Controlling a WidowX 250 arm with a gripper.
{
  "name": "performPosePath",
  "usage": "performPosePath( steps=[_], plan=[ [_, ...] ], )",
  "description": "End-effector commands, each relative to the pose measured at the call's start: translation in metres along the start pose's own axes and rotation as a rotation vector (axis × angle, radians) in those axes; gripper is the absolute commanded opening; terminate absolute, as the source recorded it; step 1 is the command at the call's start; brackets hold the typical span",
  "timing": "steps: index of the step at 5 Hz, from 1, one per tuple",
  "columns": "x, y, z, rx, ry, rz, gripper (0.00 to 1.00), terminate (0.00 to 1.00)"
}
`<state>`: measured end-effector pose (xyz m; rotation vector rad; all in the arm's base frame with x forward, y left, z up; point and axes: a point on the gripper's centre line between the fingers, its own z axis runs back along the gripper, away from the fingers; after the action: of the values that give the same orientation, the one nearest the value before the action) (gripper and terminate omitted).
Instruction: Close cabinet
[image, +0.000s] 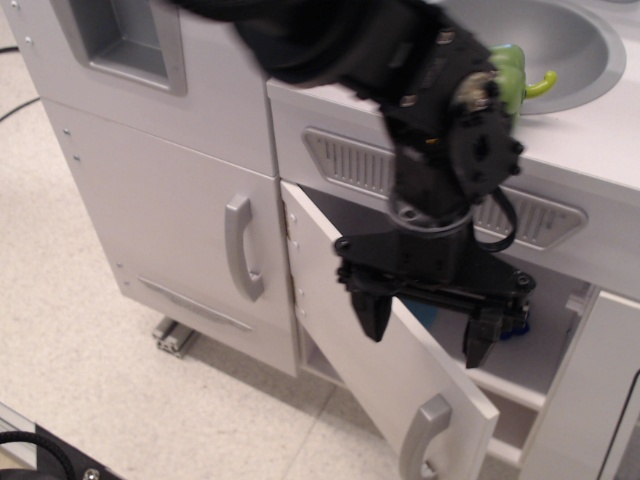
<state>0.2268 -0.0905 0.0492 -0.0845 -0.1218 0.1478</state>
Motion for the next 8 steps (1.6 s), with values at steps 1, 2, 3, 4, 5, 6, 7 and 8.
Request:
performPosePath(
  steps=[1,2,3,4,5,6,7,8],
  plan=[
    [-0.031,0.050,-0.015,0.039,-0.020,-0.104,1.00,0.00],
    [-0.032,0.066,-0.040,0.062,-0.022,-0.114,1.00,0.00],
    [-0.021,0.073,-0.064,0.079,-0.055,-0.089,1.00,0.00],
    [-0.011,0.068,-0.082,0.087,-0.062,-0.064,1.00,0.00],
    [0.001,0.052,-0.091,0.069,-0.069,-0.024,1.00,0.00],
    [0.015,0.031,-0.094,0.040,-0.068,0.016,1.00,0.00],
    [0.030,0.015,-0.099,0.013,-0.079,0.073,1.00,0.00],
    [0.042,0.004,-0.103,0.001,-0.105,0.119,1.00,0.00]
  ],
)
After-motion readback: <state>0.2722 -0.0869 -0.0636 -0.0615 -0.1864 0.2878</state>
